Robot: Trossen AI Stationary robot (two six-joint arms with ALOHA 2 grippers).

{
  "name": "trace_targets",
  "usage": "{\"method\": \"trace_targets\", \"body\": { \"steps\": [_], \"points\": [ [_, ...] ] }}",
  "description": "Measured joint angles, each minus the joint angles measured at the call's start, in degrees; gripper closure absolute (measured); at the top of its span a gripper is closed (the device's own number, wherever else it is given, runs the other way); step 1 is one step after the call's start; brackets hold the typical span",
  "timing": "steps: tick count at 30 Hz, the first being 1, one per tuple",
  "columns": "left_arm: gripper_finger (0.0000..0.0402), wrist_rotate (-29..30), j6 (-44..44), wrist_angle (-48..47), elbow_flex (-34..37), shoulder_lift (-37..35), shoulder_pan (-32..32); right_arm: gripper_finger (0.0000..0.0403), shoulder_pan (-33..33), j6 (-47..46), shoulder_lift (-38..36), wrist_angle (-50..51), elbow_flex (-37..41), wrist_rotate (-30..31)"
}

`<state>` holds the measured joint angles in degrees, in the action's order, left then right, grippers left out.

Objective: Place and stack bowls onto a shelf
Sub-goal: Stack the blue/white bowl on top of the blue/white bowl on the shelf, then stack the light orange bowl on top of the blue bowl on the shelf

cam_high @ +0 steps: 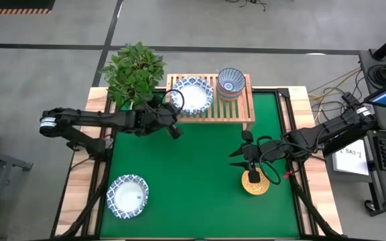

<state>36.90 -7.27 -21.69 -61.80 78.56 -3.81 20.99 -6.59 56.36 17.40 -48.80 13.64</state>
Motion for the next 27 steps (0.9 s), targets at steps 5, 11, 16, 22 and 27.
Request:
{"method": "trace_targets", "body": {
  "steps": [5,11,16,22,27],
  "points": [
    [0.0401,1.0,-0.7,-0.2,-0.3,0.5,0.2,0.0271,0.0,-1.1,0.0,0.0,0.0,0.0],
    [0.0401,-3.7,-1.2,0.1,-0.3,-0.5,3.6,0.0271,0.0,-3.7,0.0,0.6,-0.6,0.0],
    [0.0401,-10.8,-1.2,0.1,-0.3,-0.6,9.0,0.0271,0.0,-6.7,0.0,2.8,-3.5,0.0],
    [0.0401,-12.0,-0.6,1.4,-0.3,-0.5,16.8,0.0271,0.0,-16.5,2.9,14.8,-9.8,-0.2],
    [0.0402,-11.9,1.6,4.6,-0.3,-0.5,20.8,0.0271,0.0,-29.2,9.3,30.5,-18.1,-3.2]
  ]
}}
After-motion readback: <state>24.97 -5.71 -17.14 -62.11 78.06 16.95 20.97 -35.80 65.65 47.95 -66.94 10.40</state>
